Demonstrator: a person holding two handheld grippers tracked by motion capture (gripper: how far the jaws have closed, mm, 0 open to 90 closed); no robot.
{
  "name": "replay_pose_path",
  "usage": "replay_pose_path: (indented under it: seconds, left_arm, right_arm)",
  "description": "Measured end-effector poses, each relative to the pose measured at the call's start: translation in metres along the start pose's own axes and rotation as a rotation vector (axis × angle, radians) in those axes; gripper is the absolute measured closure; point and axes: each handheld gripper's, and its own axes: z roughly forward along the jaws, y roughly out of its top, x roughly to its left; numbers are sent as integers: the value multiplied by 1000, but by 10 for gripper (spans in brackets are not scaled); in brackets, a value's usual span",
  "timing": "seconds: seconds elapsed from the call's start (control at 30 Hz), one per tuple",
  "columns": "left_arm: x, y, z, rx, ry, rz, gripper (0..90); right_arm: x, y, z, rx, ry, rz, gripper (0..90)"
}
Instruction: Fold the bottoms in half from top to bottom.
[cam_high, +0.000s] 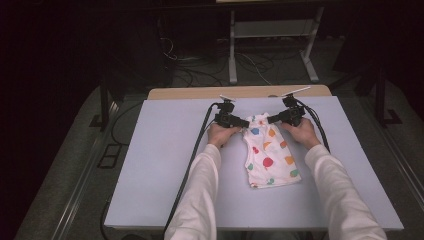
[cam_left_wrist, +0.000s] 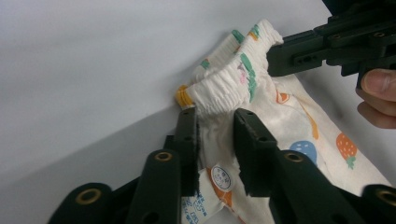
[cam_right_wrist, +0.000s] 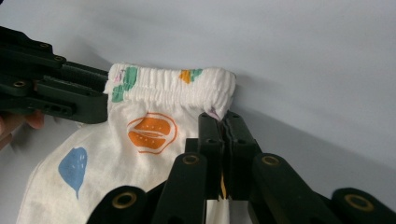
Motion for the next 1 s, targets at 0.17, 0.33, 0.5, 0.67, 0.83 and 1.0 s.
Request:
replay_pose_path:
  seconds: [0.17,0.33,0.5,0.67,0.83,1.0]
  left_arm:
    - [-1,-1,3,6,0,2,819]
    - [-3,-1,3,10,25,24,875]
    - [-6,1,0,3,65,71,880]
    - [-7,3,-6,-8,87,103,881]
    - [-12,5,-10,-23,109,148,882]
    - [-19,6,-12,-37,118,186,881]
  right_arm:
    - [-5,-2,-2,-31,58,50,873]
    - [-10,-5,-3,-48,78,78,874]
    - [-9,-8,-4,-51,80,74,875]
    - [-7,-7,-6,-60,80,71,876]
    - [-5,-7,-9,-77,68,64,876]
    - [-2,-7,-16,-103,60,61,877]
